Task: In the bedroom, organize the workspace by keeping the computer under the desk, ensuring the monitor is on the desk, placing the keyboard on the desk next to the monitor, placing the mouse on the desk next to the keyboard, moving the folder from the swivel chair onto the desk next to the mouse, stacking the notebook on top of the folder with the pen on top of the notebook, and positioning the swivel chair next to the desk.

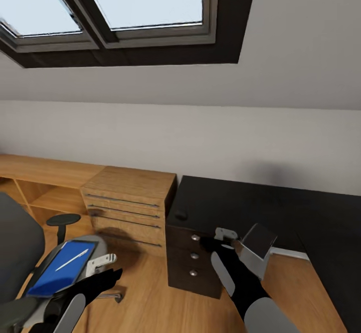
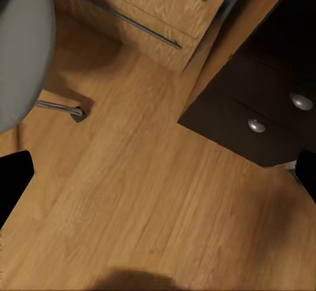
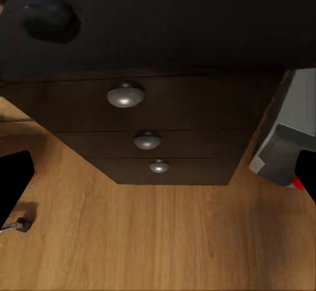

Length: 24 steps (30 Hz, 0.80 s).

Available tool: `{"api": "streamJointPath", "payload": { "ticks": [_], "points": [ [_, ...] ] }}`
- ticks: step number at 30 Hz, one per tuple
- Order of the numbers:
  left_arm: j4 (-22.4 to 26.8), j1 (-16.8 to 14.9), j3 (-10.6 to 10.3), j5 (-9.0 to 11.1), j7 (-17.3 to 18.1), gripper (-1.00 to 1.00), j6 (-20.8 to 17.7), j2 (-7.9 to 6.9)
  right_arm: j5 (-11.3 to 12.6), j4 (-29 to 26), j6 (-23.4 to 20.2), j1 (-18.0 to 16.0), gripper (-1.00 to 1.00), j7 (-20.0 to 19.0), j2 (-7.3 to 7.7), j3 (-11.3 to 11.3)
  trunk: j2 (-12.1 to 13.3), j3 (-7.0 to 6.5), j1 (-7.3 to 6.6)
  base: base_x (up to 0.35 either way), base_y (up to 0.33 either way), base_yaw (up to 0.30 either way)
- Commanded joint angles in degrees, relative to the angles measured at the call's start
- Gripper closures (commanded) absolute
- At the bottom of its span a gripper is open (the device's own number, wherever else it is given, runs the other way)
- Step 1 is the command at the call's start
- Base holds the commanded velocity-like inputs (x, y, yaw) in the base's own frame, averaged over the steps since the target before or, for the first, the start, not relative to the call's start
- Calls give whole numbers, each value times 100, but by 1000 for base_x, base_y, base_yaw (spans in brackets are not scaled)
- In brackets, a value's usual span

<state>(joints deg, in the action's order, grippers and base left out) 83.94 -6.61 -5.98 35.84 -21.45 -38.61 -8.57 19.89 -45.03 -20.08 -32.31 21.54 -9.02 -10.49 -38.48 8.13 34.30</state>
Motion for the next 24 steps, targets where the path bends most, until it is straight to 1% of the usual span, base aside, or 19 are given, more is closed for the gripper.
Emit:
{"api": "streamJointPath", "payload": {
  "ticks": [1,2,5,8,10,11,17,22,24],
  "points": [
    [-6,-7,-37,61,-64,-100,-7,-5,51,-9,-16,-4,-100,52,4,-121,-8,10,5,325,0,277],
    [-10,-7,-46,62,-66,-100,-7,-5,51,-8,-15,-4,-100,53,4,-199,-8,10,5,325,0,277],
    [-16,-7,-56,63,-69,-100,-6,-4,50,-2,-14,-4,-100,58,5,-326,-8,10,5,325,0,277],
    [-17,-7,-85,64,-70,-100,-6,-3,50,7,-9,0,-100,61,11,-374,-8,10,5,325,0,277],
    [-18,-7,-148,64,-73,-100,-6,-4,50,12,-8,2,-100,61,15,-381,-8,10,5,325,0,276],
    [-26,-7,-254,65,-85,-100,-6,-2,50,12,-6,2,-100,61,23,-382,-8,10,5,325,0,184],
    [-298,-7,-500,39,-110,-100,2,-4,28,25,-4,4,-100,53,45,-388,-8,10,5,325,0,61],
    [-337,-7,-541,37,-136,-100,2,-4,-68,36,-4,5,-100,44,49,-397,-8,10,5,325,0,6],
    [-341,-7,-548,37,-139,-100,3,-3,-168,48,-4,5,-100,40,49,-400,-8,10,5,325,0,1]
  ]
}}
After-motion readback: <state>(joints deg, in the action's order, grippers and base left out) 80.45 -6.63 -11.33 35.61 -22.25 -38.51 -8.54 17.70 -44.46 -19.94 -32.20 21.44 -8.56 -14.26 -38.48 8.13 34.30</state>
